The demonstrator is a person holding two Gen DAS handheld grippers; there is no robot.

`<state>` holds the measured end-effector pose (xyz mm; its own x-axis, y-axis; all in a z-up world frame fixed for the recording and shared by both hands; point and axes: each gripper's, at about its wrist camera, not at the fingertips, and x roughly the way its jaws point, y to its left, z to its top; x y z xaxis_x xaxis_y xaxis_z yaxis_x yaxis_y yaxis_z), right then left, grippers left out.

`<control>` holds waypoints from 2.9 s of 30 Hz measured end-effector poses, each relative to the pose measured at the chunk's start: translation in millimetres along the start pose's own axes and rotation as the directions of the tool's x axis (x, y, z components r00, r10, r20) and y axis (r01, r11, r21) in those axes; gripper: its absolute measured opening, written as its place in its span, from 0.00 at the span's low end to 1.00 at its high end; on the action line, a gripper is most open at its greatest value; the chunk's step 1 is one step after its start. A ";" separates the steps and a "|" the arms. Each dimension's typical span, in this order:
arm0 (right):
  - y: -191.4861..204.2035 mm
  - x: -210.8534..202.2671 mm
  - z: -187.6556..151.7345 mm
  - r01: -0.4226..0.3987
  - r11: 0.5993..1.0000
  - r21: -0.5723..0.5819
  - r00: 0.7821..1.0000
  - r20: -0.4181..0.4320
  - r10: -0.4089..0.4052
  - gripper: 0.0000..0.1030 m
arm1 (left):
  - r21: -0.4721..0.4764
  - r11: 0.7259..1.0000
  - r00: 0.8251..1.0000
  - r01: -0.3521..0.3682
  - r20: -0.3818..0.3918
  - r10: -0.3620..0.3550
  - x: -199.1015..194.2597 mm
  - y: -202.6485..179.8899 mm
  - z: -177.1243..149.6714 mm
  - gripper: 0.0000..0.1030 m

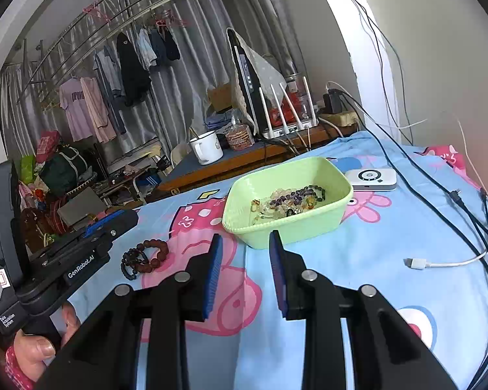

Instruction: Organize jewelry

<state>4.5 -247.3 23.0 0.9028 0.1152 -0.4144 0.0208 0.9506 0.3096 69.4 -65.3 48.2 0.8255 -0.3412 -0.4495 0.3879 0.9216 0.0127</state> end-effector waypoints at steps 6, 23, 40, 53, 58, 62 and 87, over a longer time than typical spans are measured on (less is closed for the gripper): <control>4.0 8.4 -0.5 0.005 1.000 -0.013 1.000 -0.016 -0.006 0.00 | -0.075 0.993 0.994 -0.095 0.041 0.098 -9.0 65.9 0.7 0.14; 78.9 102.1 -7.2 -0.243 0.957 -0.158 0.931 -0.316 0.184 0.00 | -0.338 0.930 0.986 -0.147 -0.123 0.111 31.6 205.3 -22.7 0.14; 176.7 144.1 -24.3 -0.520 0.792 -0.320 0.798 -0.511 0.318 0.00 | -0.404 0.902 0.985 -0.151 -0.134 0.105 28.5 227.3 -31.0 0.14; 67.7 58.5 -61.2 -0.391 0.916 -0.093 0.815 -0.499 0.297 0.00 | -0.327 0.945 0.958 0.001 -0.271 -0.095 70.5 182.0 -44.6 0.45; 63.0 58.8 -38.6 -0.362 0.922 -0.135 0.857 -0.436 0.273 0.00 | -0.356 0.934 0.940 0.008 -0.317 -0.129 86.5 181.4 -54.6 0.44; 88.4 80.1 -18.6 -0.374 0.894 -0.247 0.875 -0.414 0.252 0.00 | -0.411 0.909 0.932 0.068 -0.298 -0.204 86.5 187.6 -58.7 0.16; 170.5 189.7 3.0 -0.448 0.811 -0.375 0.835 -0.499 0.231 0.00 | -0.414 0.897 0.941 0.158 -0.213 -0.264 68.2 187.2 -41.3 0.06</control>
<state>180.6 -64.2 -0.2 0.5444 0.4592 -0.7019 -0.5488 0.8279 0.1160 181.4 91.6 -16.9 0.5872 -0.5249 -0.6162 0.3083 0.8489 -0.4294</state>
